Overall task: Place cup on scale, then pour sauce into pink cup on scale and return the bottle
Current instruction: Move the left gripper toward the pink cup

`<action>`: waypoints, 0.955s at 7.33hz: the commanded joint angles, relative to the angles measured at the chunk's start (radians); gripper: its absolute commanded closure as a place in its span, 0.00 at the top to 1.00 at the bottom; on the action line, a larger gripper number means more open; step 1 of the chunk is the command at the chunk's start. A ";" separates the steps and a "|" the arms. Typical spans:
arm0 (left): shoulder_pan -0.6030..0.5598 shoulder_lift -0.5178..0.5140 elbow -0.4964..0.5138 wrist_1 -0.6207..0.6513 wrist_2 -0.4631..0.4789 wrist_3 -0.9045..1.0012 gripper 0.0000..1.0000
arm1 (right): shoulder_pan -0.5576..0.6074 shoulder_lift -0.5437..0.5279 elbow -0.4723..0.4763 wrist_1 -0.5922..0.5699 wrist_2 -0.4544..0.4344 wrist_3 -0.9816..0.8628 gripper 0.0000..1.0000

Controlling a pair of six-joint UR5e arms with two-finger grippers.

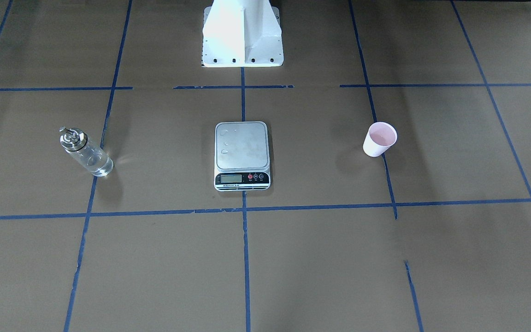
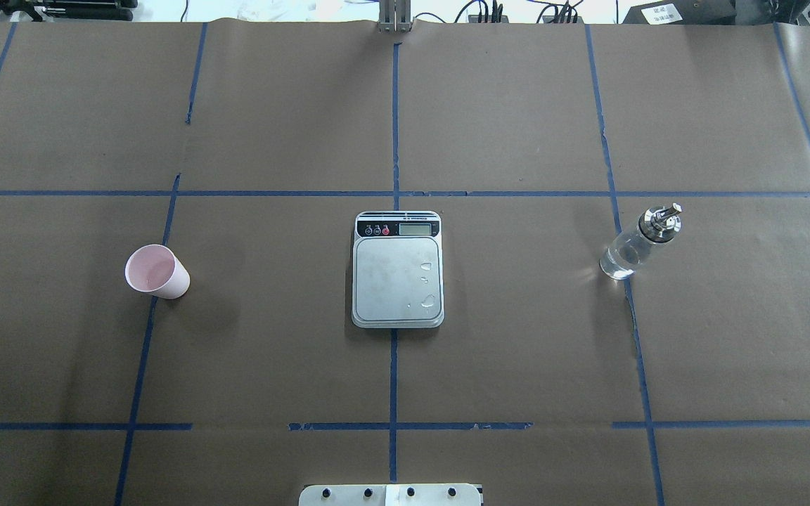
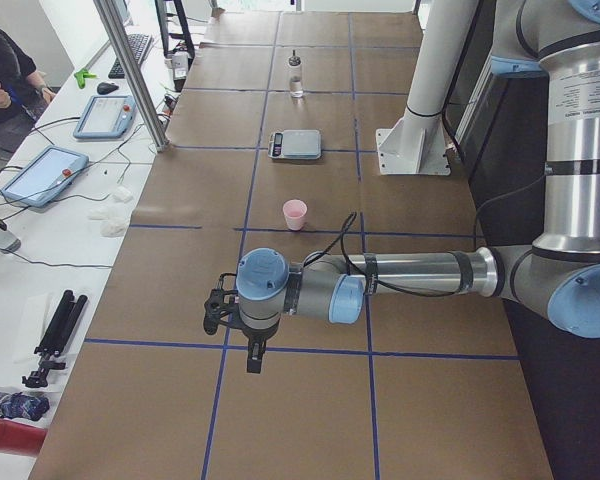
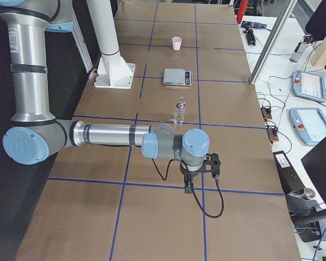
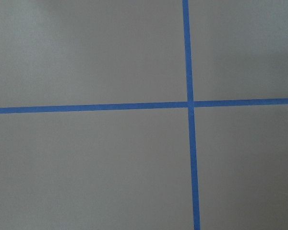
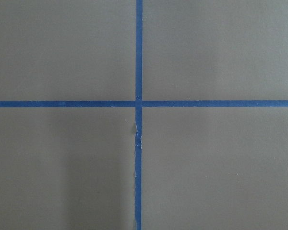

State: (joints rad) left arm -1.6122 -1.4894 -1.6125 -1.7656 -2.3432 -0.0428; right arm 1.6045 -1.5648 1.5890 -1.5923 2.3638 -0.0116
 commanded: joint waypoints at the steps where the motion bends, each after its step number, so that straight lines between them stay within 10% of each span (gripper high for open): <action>1: 0.000 0.000 -0.012 0.000 -0.001 0.000 1.00 | 0.000 0.003 0.023 -0.002 0.008 0.001 1.00; 7: 0.135 -0.034 -0.334 -0.003 -0.104 -0.173 1.00 | 0.000 -0.012 0.086 -0.002 0.038 0.005 1.00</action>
State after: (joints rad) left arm -1.5191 -1.5083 -1.9064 -1.7636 -2.3726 -0.0897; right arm 1.6045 -1.5757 1.6545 -1.5933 2.3816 -0.0078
